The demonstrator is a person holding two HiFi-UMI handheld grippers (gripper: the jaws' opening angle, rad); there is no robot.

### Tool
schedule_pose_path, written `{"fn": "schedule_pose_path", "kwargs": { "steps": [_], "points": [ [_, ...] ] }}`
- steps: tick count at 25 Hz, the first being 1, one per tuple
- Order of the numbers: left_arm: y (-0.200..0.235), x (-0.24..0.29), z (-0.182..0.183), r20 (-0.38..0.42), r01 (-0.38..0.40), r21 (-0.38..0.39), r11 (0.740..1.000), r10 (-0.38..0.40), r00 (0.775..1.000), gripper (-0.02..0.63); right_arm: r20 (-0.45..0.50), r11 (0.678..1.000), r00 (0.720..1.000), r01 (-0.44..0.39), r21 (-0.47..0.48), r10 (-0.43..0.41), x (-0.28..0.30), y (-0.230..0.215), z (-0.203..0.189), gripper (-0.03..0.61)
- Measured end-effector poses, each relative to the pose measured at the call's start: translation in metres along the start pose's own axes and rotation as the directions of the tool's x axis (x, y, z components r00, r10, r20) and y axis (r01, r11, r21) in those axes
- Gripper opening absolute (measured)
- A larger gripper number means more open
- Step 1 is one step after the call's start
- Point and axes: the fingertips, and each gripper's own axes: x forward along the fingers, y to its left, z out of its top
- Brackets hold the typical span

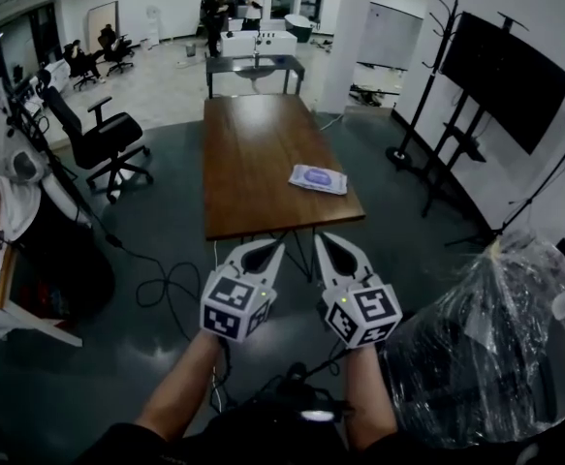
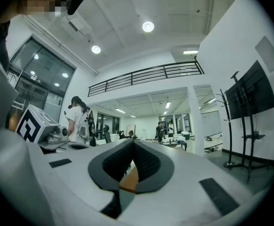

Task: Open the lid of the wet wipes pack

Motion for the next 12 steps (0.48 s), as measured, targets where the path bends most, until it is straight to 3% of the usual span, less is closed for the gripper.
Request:
{"fn": "schedule_pose_path", "kwargs": {
  "steps": [12],
  "points": [
    [0.026,0.154,0.000,-0.042,-0.075,0.010,0.997,0.075,0.996,0.006,-0.020,0.997,0.997,-0.078,0.008,0.078,0.066,-0.141,-0.026,0.011]
  ]
}}
